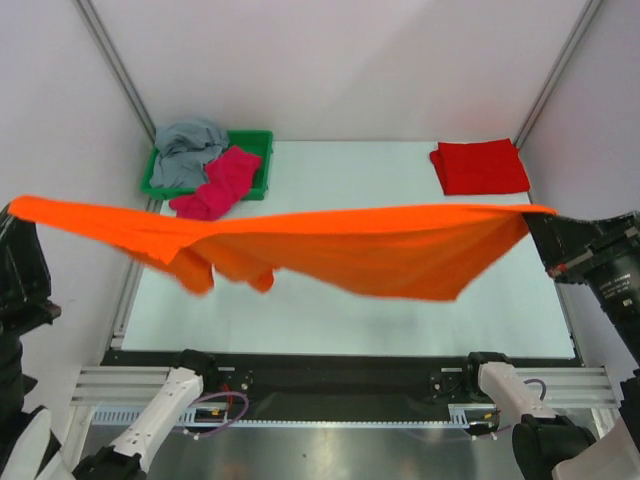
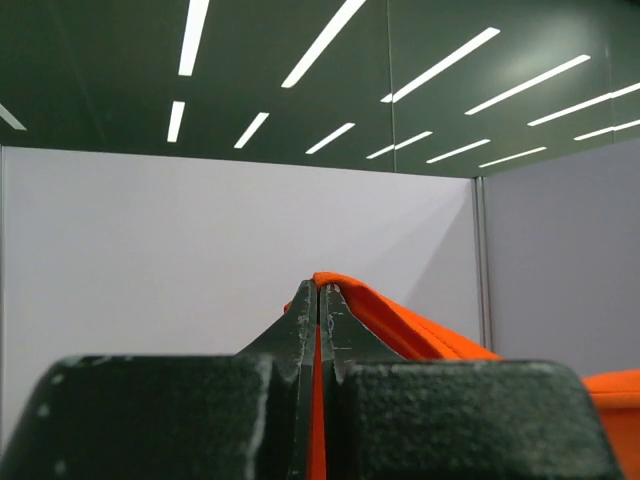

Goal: Fold and stack the t-shirts
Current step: Flatten the tshirt out

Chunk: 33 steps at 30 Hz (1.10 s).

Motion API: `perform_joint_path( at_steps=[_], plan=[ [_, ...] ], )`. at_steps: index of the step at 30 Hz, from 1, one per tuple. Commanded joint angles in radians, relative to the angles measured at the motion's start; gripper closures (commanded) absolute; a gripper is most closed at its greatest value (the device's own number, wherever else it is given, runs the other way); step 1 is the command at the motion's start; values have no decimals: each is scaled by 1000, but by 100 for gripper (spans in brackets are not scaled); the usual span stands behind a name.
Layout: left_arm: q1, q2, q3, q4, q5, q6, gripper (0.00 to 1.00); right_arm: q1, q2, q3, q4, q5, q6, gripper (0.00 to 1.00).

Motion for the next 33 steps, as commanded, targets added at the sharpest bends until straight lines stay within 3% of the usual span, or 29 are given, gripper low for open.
perform_joint_path(
  at_steps=[1, 6, 10, 17, 21, 25, 29, 33],
  plan=[
    [3, 8, -15, -78, -13, 19, 100, 0, 16, -7, -110, -28, 10, 100],
    [3, 11, -85, -94, 20, 11, 100, -2, -23, -198, -57, -61, 22, 100],
    [3, 101, -221, -91, 25, 16, 100, -2, 25, -384, 40, -27, 6, 100],
    [3, 356, -552, 174, 7, -7, 100, 21, 248, -700, 358, 114, -54, 100],
    [6, 622, -550, 283, 42, -5, 100, 38, 406, -829, 511, 207, -88, 100],
    [13, 903, -453, 351, 45, -19, 100, 33, 596, -898, 668, 166, -57, 100],
    [21, 1135, -319, 343, 51, -15, 100, 24, 758, -866, 774, 146, -59, 100],
    [33, 1305, -179, 296, 76, -19, 100, 10, 917, -736, 762, 113, -54, 100]
  ],
)
